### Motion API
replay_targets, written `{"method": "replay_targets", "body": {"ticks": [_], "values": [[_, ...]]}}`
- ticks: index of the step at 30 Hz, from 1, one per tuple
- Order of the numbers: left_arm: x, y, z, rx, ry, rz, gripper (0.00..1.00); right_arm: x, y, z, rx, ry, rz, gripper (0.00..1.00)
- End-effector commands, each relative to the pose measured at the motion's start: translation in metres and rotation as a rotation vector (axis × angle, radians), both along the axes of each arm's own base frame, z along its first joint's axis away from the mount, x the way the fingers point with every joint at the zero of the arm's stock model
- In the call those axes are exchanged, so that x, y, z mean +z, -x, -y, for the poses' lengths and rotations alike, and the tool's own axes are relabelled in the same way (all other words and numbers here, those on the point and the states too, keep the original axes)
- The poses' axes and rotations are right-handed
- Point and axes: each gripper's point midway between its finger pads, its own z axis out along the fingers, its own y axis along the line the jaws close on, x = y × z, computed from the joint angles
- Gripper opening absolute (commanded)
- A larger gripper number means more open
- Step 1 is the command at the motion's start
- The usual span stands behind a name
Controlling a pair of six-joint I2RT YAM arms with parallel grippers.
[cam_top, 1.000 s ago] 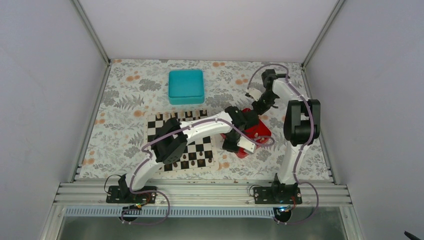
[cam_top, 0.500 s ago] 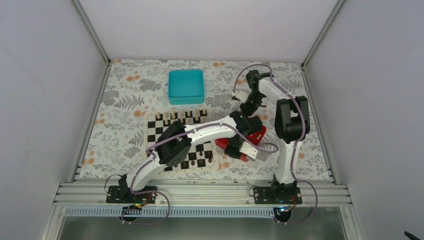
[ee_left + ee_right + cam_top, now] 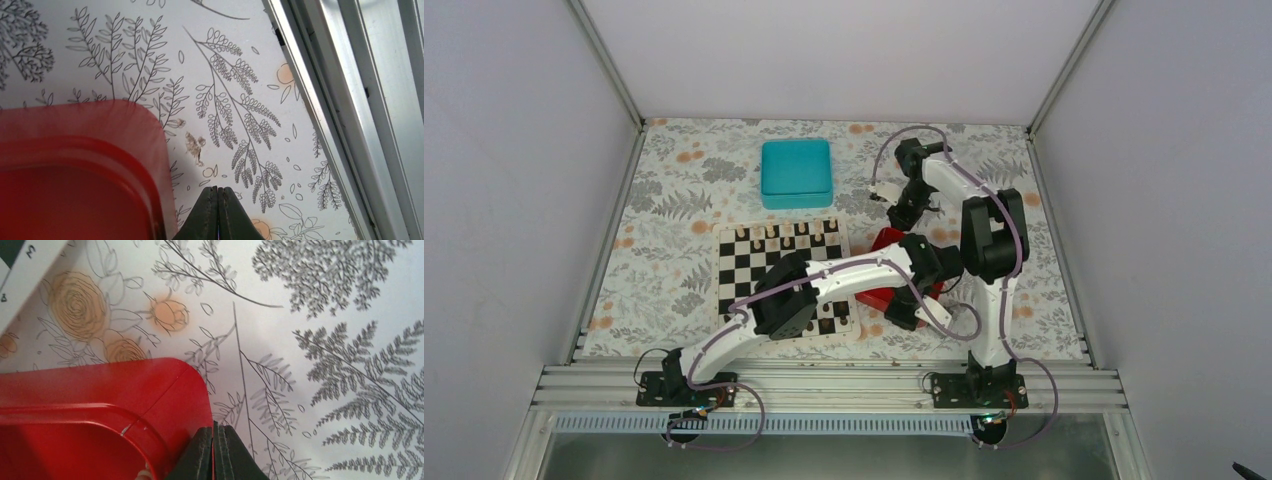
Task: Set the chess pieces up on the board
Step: Adjust the storage box at the center of the board.
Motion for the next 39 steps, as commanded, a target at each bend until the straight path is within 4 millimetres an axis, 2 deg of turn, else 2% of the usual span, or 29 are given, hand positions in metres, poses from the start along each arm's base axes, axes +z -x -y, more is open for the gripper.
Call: {"method": "replay_targets", "body": {"ticks": [1, 7, 16, 24, 28, 39], "values": [[-0.004, 0.013, 0.015, -0.043, 0.028, -0.017, 0.02, 0.001, 0.006, -0.022, 0.043, -0.039, -0.028, 0.04], [-0.015, 0.001, 0.021, -0.035, 0.033, 0.041, 0.02, 0.003, 0.003, -0.023, 0.045, -0.040, -0.010, 0.04], [-0.010, -0.017, 0.046, -0.026, 0.102, 0.115, 0.02, 0.004, 0.000, -0.024, 0.058, -0.046, 0.001, 0.04], [-0.012, -0.021, 0.056, -0.034, 0.125, 0.130, 0.02, 0.005, -0.003, -0.027, 0.073, -0.055, 0.009, 0.04], [-0.007, -0.024, 0.066, -0.038, 0.165, 0.144, 0.02, 0.010, -0.004, -0.032, 0.086, -0.083, 0.012, 0.04], [0.003, -0.027, 0.077, -0.035, 0.214, 0.161, 0.02, 0.006, 0.006, -0.046, 0.136, -0.100, -0.021, 0.04]]}}
